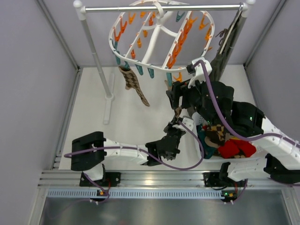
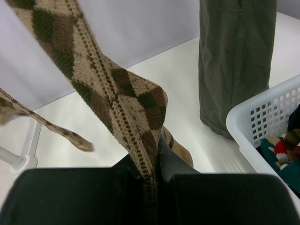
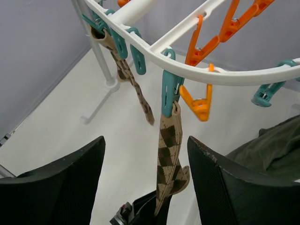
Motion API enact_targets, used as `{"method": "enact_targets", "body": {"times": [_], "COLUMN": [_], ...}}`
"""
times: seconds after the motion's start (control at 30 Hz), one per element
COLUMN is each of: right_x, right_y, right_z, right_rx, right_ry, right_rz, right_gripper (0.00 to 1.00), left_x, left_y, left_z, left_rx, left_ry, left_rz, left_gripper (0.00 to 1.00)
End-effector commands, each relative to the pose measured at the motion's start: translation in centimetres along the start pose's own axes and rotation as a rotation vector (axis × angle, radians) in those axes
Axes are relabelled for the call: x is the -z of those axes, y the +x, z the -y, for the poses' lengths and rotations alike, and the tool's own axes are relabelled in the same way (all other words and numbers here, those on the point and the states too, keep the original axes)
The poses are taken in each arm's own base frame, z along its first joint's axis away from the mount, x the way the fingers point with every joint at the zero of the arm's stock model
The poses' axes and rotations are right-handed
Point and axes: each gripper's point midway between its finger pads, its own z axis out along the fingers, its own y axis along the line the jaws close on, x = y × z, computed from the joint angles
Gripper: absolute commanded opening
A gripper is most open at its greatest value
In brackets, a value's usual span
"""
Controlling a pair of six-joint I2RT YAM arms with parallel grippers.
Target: Remove the socks clipped to the hanger
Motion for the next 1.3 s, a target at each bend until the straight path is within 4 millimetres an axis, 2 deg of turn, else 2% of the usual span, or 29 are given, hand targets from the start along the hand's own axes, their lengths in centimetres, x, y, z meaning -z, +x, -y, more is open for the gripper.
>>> {"method": "enact_targets", "body": {"times": [0.0, 0.03, 0.07, 0.13, 0.17, 0.3, 0.5, 0.63, 0.83, 0.87, 1.1, 1.27], "right_x": [-0.6, -1.1, -1.4, -2.0, -2.3, -4.2, -7.1, -8.7, -9.8, -9.9, -11.7, -11.8], "right_y": [-1.0, -0.8, -1.3, -1.0, -1.3, -1.7, -1.0, -1.0, -1.2, -1.5, -0.3, -0.7], "right_z": [-0.2, -0.5, -0.8, -2.1, -2.2, -4.0, -4.7, -4.0, -1.8, -1.7, -1.6, -0.6], "right_rx": [-0.031, -0.044, -0.067, -0.076, -0.083, -0.102, -0.138, -0.159, -0.194, -0.203, -0.208, -0.26], "right_ry": [-0.035, -0.085, -0.113, -0.189, -0.197, -0.251, -0.262, -0.211, -0.103, -0.102, -0.08, -0.036], "right_rz": [0.023, 0.012, 0.031, 0.026, 0.034, 0.048, 0.043, 0.07, 0.136, 0.154, 0.154, 0.235], "right_gripper": [0.67, 0.67, 0.66, 0.65, 0.65, 0.63, 0.61, 0.61, 0.62, 0.62, 0.62, 0.63], "left_x": [-0.2, 0.0, -0.1, 0.1, 0.1, 0.5, 1.1, 1.4, 1.5, 1.5, 1.5, 1.5], "left_y": [-1.5, -1.0, -1.4, -1.3, -0.8, -1.3, -1.3, -0.8, -0.5, -0.5, -0.5, -0.9], "left_z": [-0.6, -0.9, -1.6, -1.9, -2.2, -3.5, -4.1, -5.0, -5.5, -5.5, -5.2, -5.0], "left_rx": [0.09, 0.098, 0.126, 0.179, 0.183, 0.294, 0.352, 0.387, 0.396, 0.401, 0.402, 0.423], "left_ry": [-0.039, -0.04, -0.044, -0.031, -0.013, 0.019, 0.071, 0.08, 0.083, 0.084, 0.105, 0.124], "left_rz": [0.016, 0.01, 0.017, 0.023, 0.025, 0.049, 0.067, 0.069, 0.068, 0.068, 0.07, 0.078], "left_gripper": [0.0, 0.0, 0.0, 0.0, 0.0, 0.0, 0.0, 0.0, 0.0, 0.0, 0.0, 0.0]}}
